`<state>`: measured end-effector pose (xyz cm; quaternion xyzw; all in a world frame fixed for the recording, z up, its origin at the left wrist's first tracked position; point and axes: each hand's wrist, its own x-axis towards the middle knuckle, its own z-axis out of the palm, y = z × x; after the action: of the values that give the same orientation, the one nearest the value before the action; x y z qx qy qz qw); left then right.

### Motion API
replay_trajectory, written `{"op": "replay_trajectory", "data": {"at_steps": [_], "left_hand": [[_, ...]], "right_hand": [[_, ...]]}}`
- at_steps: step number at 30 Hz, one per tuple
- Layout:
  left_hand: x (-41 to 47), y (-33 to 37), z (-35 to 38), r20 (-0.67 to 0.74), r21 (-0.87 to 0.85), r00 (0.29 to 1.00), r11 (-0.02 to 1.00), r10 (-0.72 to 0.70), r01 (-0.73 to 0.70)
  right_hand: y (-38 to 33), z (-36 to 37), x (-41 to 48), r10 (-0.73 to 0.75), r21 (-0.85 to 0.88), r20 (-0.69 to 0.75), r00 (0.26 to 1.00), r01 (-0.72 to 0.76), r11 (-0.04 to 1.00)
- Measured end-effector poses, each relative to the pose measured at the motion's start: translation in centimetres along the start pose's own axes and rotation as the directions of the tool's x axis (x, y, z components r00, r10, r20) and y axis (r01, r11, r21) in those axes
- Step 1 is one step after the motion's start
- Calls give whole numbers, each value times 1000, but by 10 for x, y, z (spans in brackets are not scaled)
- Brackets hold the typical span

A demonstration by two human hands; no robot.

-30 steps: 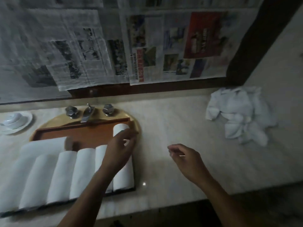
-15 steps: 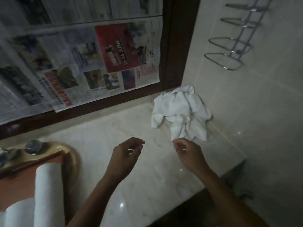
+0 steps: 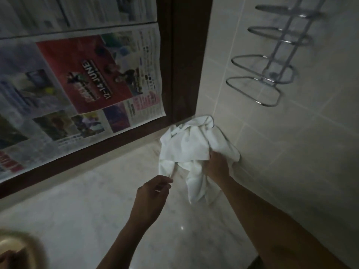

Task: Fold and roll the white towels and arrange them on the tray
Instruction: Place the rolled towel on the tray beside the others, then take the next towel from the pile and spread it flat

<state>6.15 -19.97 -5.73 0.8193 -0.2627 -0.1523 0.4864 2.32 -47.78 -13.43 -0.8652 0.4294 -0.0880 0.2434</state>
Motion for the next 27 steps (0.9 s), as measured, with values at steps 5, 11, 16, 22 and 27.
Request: {"op": "replay_trajectory", "data": {"at_steps": [5, 11, 16, 22, 27], "left_hand": [[27, -9, 8, 7, 48, 1000, 999, -20, 19], [68, 9, 29, -96, 144, 995, 989, 42, -28], [85, 46, 47, -139, 259, 983, 962, 121, -82], [43, 98, 33, -146, 73, 956, 967, 254, -246], [-26, 141, 34, -216, 33, 963, 987, 162, -159]], "right_hand": [[-42, -43, 5, 27, 362, -204, 979, 50, 931], [-78, -95, -14, -231, 488, -135, 963, 268, 831], [-93, -142, -57, -568, 540, 42, 822, 460, 705], [-67, -212, -97, -637, 649, 35, 770, 467, 600], [-9, -231, -135, -617, 661, 206, 760, 357, 660]]}}
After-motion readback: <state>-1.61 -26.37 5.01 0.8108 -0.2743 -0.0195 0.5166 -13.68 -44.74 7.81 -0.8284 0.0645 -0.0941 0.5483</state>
